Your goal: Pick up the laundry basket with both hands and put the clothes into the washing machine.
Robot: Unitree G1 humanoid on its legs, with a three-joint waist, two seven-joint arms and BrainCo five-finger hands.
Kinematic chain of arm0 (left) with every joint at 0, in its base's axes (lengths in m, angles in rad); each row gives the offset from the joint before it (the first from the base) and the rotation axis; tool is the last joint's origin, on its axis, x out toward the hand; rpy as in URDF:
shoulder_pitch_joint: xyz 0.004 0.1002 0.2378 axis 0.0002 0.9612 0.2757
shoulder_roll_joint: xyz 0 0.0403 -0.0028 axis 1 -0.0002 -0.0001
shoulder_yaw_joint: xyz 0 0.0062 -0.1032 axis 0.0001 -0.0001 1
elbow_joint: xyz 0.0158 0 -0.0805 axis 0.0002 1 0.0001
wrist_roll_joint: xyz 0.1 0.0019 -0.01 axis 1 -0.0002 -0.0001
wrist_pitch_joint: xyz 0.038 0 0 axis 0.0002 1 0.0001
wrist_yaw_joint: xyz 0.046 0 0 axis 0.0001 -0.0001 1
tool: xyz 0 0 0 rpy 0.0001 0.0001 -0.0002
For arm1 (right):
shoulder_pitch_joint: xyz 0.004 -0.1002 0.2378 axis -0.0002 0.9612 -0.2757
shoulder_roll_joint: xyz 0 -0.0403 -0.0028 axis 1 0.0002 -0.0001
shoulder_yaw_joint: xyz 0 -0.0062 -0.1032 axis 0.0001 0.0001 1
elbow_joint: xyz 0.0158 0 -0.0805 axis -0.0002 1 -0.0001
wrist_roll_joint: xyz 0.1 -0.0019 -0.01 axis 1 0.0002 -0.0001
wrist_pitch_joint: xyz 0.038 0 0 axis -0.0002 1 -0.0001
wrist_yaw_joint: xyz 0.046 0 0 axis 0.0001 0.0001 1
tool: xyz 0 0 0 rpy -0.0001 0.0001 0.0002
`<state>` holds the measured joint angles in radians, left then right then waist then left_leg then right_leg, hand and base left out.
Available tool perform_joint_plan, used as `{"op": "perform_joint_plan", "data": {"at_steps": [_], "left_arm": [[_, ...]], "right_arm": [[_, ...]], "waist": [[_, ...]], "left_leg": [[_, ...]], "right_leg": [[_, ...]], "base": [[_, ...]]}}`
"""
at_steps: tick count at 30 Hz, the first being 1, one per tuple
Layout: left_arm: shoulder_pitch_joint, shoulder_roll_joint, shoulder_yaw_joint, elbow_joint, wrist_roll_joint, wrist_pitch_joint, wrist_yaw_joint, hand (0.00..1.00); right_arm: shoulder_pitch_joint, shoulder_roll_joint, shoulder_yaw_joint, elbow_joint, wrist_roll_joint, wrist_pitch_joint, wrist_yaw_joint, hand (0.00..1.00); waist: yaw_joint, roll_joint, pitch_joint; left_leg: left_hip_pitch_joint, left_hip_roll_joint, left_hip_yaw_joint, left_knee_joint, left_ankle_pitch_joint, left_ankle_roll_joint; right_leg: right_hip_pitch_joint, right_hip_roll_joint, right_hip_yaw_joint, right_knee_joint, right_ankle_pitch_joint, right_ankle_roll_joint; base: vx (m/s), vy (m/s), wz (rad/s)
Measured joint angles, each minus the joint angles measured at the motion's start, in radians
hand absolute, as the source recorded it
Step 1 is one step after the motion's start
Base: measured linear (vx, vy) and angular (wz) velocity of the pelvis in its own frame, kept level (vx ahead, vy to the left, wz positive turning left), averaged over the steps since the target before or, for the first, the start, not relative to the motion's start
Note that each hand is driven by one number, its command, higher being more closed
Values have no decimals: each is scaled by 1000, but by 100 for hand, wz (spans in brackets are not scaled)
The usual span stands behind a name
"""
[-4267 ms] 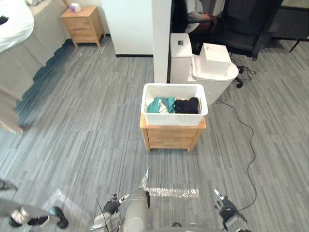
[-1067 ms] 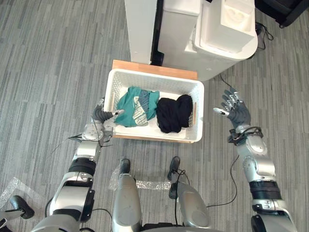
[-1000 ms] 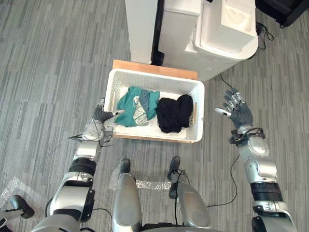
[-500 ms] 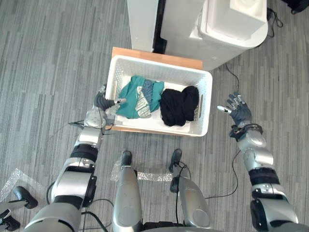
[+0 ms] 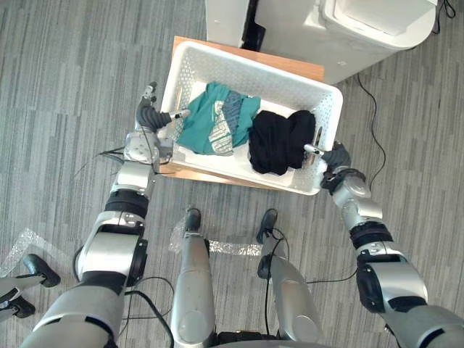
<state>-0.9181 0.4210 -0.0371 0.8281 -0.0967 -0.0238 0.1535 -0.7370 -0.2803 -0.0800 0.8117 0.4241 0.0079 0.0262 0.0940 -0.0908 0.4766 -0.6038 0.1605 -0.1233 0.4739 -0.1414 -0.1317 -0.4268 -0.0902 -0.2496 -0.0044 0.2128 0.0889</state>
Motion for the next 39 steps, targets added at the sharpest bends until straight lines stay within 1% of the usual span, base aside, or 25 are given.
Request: {"op": "perform_joint_plan", "data": {"at_steps": [2,3,4,5,7,10,13,16,17,18,22,23,26,29,31,33,36,39], "left_arm": [[-5,0,0,3,0,2,2,0],[-8,1,1,2,0,3,2,0],[-10,2,1,2,0,3,3,0],[-15,2,1,2,0,4,3,100],[-32,2,1,-2,0,5,4,100],[-43,-3,1,3,0,12,5,100],[-43,-4,1,0,0,12,5,100],[-43,-4,-1,-2,0,12,5,100],[-43,-4,-2,-2,1,13,5,100],[-43,-4,-3,-2,2,14,5,100],[-42,-1,-27,-1,21,28,6,100],[-33,1,-38,-1,24,39,5,100],[12,1,-41,0,28,48,2,100],[58,-7,-54,-4,28,50,-4,100],[99,-4,-65,-38,28,59,-19,100],[172,-4,-78,-125,27,62,-38,100],[258,-4,-78,-227,24,63,-53,100],[361,-14,-76,-391,4,59,-79,100]], "right_arm": [[-7,1,2,11,0,-1,3,0],[-13,5,2,25,0,-2,12,100],[-17,5,2,32,0,-2,19,100],[-21,5,2,39,0,-2,23,100],[-24,8,2,45,4,-2,33,100],[-31,8,2,73,7,-4,34,100],[-38,7,5,86,7,-6,17,100],[-39,-8,39,90,6,-8,14,100],[-40,-11,47,92,6,-8,11,100],[-42,-11,52,101,6,-8,10,100],[-46,-14,60,110,4,-7,-1,100],[-45,-15,60,117,-4,-2,-1,100],[-36,-17,88,139,-7,11,-2,100],[-11,-21,108,139,-16,45,-2,100],[13,-21,118,138,-17,59,-2,100],[73,-21,116,101,-16,83,-1,100],[162,-22,105,6,-15,86,0,100],[269,-36,70,-125,-16,88,1,100]], "waist": [[0,0,0],[-1,-1,-1],[-1,-2,-1],[-1,-4,-2],[-1,-14,-8],[-1,-15,-9],[-1,-16,-9],[0,-23,-14],[0,-26,-15],[0,-28,-17],[2,-29,-17],[2,-29,-17],[4,-29,-17],[5,-28,-17],[5,-28,-16],[5,-26,-15],[1,-21,-18],[1,-2,-31]], "left_leg": [[-2,1,-3,0,1,-1],[-5,3,-6,0,2,-3],[-7,4,-7,0,2,-4],[-10,9,-9,-1,3,-6],[-24,13,-10,-5,9,-13],[-29,14,-11,-5,11,-17],[-29,15,-11,-5,12,-17],[-29,16,-10,-5,13,-17],[-28,16,-10,-5,13,-17],[-28,16,-10,-5,13,-17],[-17,21,-4,-5,14,-15],[-3,21,-3,-5,17,-15],[44,22,6,-17,17,-16],[94,21,16,-38,17,-15],[123,14,22,-51,19,-15],[171,11,30,-77,25,-15],[231,6,36,-112,34,-13],[287,-5,42,-163,42,-9]], "right_leg": [[0,0,-4,0,0,0],[-1,0,-11,0,0,0],[-2,0,-16,-1,0,1],[-3,2,-21,-1,0,1],[-17,4,-25,0,0,1],[-19,5,-30,0,0,1],[-19,5,-31,0,1,1],[-18,5,-31,0,2,1],[-18,5,-30,0,3,-1],[-18,5,-30,0,11,-11],[-11,5,-27,0,15,-15],[2,5,-26,-1,15,-16],[39,4,-24,-5,15,-16],[82,1,-21,-21,15,-16],[104,0,-18,-24,14,-16],[144,-4,-17,-33,11,-20],[185,-11,-19,-32,-1,-24],[223,-17,-23,-32,-18,-21]], "base": [[0,0,0],[-10,5,3],[-6,-2,4],[-3,-20,3],[0,0,0],[-6,-2,2],[0,0,0],[0,0,0],[0,0,0],[0,0,0],[0,0,0],[35,19,-1],[44,13,-1],[13,5,0],[15,9,0],[45,10,3],[54,0,6],[32,-2,8]]}}
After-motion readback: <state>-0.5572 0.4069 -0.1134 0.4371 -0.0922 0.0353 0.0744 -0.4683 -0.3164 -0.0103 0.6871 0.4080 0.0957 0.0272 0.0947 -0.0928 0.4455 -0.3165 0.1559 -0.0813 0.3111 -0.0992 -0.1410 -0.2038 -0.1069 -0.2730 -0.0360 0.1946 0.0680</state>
